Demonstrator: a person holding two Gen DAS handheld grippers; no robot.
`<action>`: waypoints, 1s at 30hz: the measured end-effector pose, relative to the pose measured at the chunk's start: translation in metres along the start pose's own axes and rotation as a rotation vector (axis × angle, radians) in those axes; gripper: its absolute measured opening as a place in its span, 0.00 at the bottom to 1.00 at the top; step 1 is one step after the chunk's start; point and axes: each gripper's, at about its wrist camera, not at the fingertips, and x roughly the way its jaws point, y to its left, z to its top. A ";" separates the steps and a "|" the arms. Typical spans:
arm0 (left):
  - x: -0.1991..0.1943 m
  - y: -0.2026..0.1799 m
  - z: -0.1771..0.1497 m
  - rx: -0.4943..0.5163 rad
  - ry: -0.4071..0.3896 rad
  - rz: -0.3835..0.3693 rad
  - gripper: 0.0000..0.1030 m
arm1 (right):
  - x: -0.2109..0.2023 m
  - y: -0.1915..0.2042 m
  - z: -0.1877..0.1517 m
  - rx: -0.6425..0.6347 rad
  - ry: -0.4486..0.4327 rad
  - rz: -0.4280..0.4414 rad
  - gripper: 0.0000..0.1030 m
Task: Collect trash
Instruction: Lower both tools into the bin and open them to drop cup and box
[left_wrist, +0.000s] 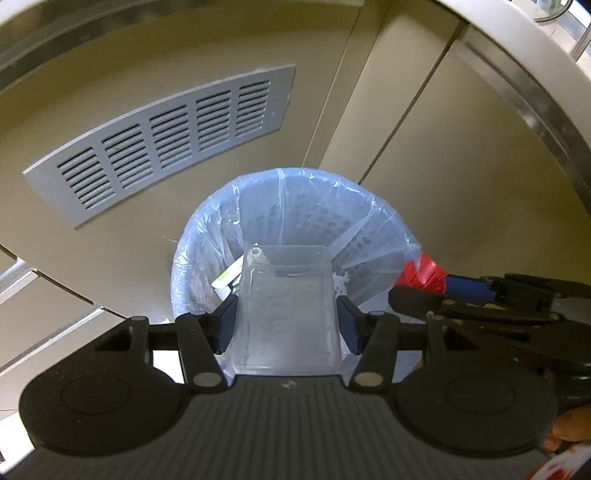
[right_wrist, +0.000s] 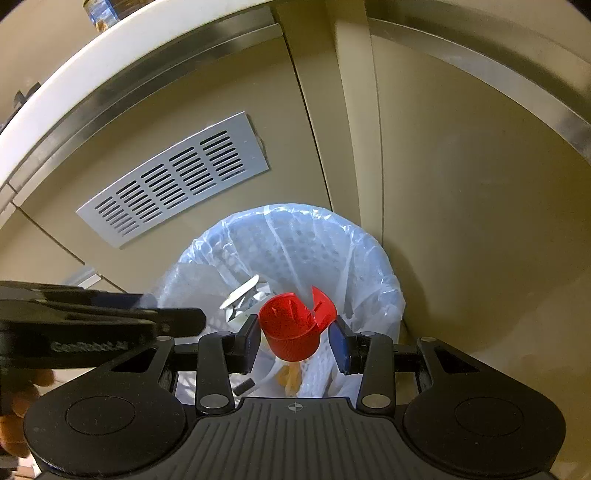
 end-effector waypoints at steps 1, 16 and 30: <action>0.002 0.000 0.000 -0.004 0.004 -0.001 0.52 | 0.000 0.000 0.000 0.000 0.000 0.001 0.40; -0.006 0.007 -0.001 -0.014 0.008 0.036 0.52 | 0.000 0.005 -0.004 0.014 0.030 0.020 0.40; -0.007 0.018 -0.004 -0.038 0.024 0.052 0.52 | 0.023 0.009 -0.001 0.050 0.050 0.041 0.55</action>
